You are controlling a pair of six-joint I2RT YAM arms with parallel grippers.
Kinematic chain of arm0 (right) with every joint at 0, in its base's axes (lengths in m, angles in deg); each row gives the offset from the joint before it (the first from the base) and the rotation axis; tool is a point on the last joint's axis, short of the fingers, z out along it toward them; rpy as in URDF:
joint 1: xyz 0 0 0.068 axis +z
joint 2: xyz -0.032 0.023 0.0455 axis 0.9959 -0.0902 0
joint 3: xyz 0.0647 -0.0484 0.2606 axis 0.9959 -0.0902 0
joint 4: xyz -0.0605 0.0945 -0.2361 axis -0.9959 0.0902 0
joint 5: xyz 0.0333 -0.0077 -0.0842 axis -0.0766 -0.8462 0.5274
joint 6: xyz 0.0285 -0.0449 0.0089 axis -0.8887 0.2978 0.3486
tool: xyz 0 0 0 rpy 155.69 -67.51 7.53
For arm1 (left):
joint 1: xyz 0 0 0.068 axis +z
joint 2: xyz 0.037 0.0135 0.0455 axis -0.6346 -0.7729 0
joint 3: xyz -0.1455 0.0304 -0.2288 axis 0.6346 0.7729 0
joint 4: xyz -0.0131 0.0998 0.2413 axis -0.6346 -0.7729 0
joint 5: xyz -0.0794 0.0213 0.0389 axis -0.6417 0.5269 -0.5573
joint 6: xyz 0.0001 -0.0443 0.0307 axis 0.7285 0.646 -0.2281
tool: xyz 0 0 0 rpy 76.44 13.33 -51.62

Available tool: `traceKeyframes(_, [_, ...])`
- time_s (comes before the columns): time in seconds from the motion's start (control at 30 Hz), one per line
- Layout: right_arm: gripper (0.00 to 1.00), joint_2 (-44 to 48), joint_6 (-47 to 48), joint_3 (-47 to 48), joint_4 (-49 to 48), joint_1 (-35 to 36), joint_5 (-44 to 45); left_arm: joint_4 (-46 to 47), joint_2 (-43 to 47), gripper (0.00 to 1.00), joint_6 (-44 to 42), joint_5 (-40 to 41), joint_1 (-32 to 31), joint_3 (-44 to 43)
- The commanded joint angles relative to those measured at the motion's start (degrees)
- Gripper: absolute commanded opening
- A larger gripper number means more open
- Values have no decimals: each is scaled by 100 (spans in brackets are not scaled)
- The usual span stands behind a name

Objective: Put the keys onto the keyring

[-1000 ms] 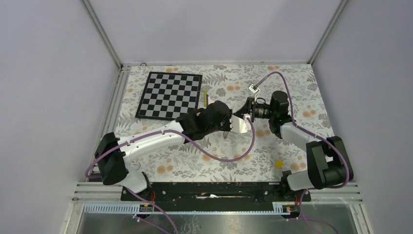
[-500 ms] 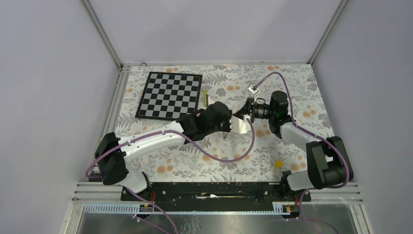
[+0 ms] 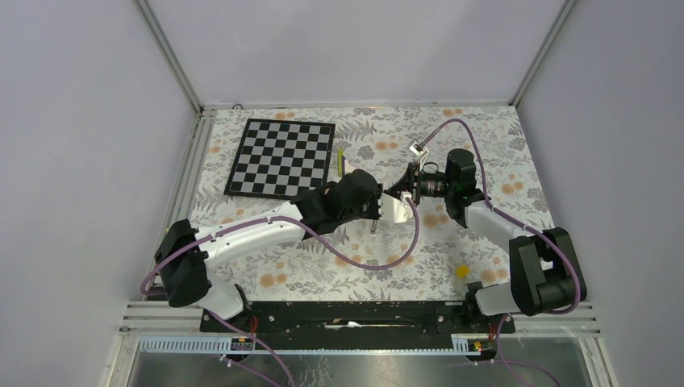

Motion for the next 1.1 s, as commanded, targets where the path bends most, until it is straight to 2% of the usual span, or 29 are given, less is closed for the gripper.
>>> traceKeyframes(0.0, [1, 164, 445, 185, 425, 56, 24, 327, 298, 0, -28, 52, 110, 160])
traceKeyframes(0.33, [27, 13, 1121, 450, 1600, 48, -91, 372, 298, 0, 73, -86, 179, 387])
traceKeyframes(0.37, [36, 18, 1261, 487, 1747, 48, -108, 363, 312, 0, 88, -91, 187, 400])
traceKeyframes(0.43, [47, 74, 1516, 496, 2016, 40, -58, 333, 370, 0, 129, -131, 225, 421])
traceKeyframes(0.53, [57, 194, 1810, 422, 2199, 26, 19, 257, 473, 0, 158, -157, 258, 496])
traceKeyframes(0.67, [62, 263, 1861, 352, 2123, -1, 102, 169, 601, 0, 147, -143, 275, 673])
traceKeyframes(0.83, [64, 407, 1899, 382, 2149, -205, 284, 0, 568, 0, 176, -139, 281, 711])
traceKeyframes(1.07, [66, 834, 1956, 600, 2516, -784, 868, -15, -127, 0, 116, -139, 415, -118])
